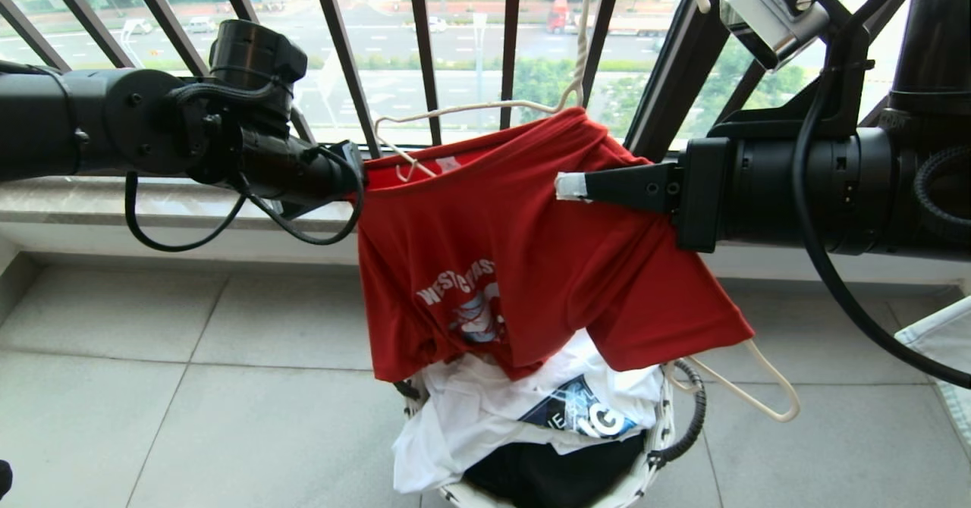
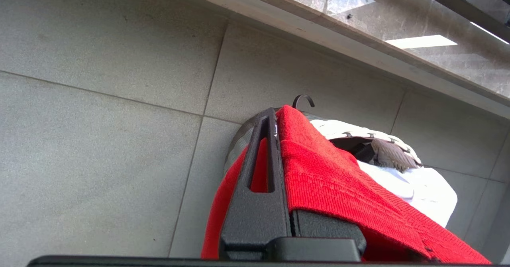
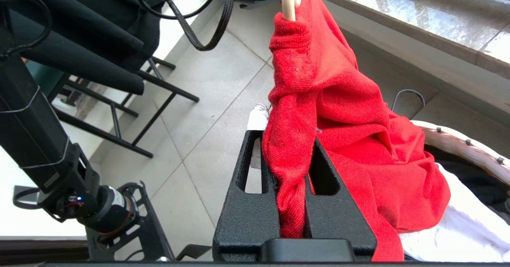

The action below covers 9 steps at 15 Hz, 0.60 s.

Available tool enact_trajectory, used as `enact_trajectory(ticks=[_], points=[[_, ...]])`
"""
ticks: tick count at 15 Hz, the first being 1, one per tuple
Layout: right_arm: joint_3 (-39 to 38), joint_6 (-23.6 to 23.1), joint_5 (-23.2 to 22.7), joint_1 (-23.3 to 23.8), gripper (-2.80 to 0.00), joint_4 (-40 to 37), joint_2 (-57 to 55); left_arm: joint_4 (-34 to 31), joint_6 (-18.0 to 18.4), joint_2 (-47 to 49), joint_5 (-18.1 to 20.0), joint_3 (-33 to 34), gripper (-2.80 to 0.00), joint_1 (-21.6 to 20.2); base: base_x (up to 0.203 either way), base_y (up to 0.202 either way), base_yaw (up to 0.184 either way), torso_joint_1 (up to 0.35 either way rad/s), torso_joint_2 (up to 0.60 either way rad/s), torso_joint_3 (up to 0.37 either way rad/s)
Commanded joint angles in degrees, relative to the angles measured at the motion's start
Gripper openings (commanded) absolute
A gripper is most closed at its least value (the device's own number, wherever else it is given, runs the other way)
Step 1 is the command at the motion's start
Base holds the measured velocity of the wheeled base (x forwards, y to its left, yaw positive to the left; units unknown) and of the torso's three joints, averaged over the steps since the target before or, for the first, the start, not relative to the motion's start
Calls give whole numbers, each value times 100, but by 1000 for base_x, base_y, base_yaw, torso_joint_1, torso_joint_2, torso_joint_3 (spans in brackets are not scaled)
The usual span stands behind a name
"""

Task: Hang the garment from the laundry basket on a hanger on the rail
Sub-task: Hang the clothes on the clothes rack

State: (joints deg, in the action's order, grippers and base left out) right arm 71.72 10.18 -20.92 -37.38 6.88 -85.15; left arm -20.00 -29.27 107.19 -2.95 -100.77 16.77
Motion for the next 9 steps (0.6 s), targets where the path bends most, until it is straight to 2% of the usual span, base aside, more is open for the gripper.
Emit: enact_trajectory(ticks=[1, 3, 5, 9], points=[[-139, -232, -25, -6, -280, -2, 42, -14, -15, -60, -4, -270, -280, -54, 0, 0, 0, 0, 0, 0], [-197, -339, -35, -22, -280, -11, 37, -108, 15, -121, -4, -571, -280, -58, 0, 0, 0, 0, 0, 0], [-222, -421, -42, -35, -280, -35, -1, -525, 33, -180, -4, -967, -280, -46, 0, 0, 0, 0, 0, 0], [-351, -675, -219, -133, -280, -42, -46, -659, 61, -349, -4, -1041, -280, 79, 0, 0, 0, 0, 0, 0]])
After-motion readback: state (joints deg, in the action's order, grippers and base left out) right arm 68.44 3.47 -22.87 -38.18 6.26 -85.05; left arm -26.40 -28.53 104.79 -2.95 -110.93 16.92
